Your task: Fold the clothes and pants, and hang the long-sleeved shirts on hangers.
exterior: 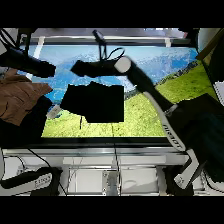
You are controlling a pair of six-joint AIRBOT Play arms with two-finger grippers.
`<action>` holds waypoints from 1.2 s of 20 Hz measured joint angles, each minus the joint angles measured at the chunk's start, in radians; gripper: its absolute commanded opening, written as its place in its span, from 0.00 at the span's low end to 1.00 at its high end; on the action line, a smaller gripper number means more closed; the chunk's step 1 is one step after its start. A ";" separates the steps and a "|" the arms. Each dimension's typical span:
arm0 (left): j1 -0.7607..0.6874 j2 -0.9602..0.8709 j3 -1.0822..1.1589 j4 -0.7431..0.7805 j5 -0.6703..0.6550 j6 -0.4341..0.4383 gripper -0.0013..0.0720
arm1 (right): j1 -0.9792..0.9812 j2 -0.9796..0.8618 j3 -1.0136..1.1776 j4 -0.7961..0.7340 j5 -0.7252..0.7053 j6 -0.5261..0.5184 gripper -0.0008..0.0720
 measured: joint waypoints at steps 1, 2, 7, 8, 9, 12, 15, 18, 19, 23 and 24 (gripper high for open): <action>0.001 0.001 0.000 0.000 -0.002 0.001 0.03 | -0.050 0.021 -0.006 -0.056 0.094 0.007 0.63; 0.002 0.002 0.000 0.000 -0.006 0.003 0.04 | -0.103 0.043 -0.022 -0.117 0.192 0.014 0.63; 0.002 0.003 0.000 0.000 -0.008 0.003 0.04 | -0.310 0.134 -0.256 -0.265 0.400 0.027 0.84; 0.002 0.003 0.000 0.000 -0.009 0.003 0.03 | -0.336 0.139 -0.315 -0.258 0.371 0.029 0.85; 0.002 0.003 0.000 0.000 -0.010 0.003 0.03 | -0.355 0.140 -0.367 -0.243 0.336 0.030 0.85; 0.002 0.003 0.000 -0.004 -0.010 0.003 0.04 | -0.390 0.106 -0.480 -0.164 0.258 0.033 0.89; 0.002 0.003 0.000 -0.007 -0.010 0.003 0.04 | -0.403 0.026 -0.527 -0.036 0.224 0.026 0.89; 0.002 0.002 0.000 -0.007 -0.010 0.003 0.03 | -0.406 -0.042 -0.544 0.101 0.174 -0.001 0.89; 0.002 0.002 0.000 -0.007 -0.010 0.003 0.04 | -0.406 -0.056 -0.547 0.124 0.163 -0.008 0.89; 0.002 0.002 0.000 -0.007 -0.010 0.003 0.04 | -0.386 -0.084 -0.552 0.163 0.121 -0.024 0.87; 0.002 0.002 0.000 -0.007 -0.010 0.003 0.04 | -0.376 -0.086 -0.553 0.170 0.120 -0.027 0.87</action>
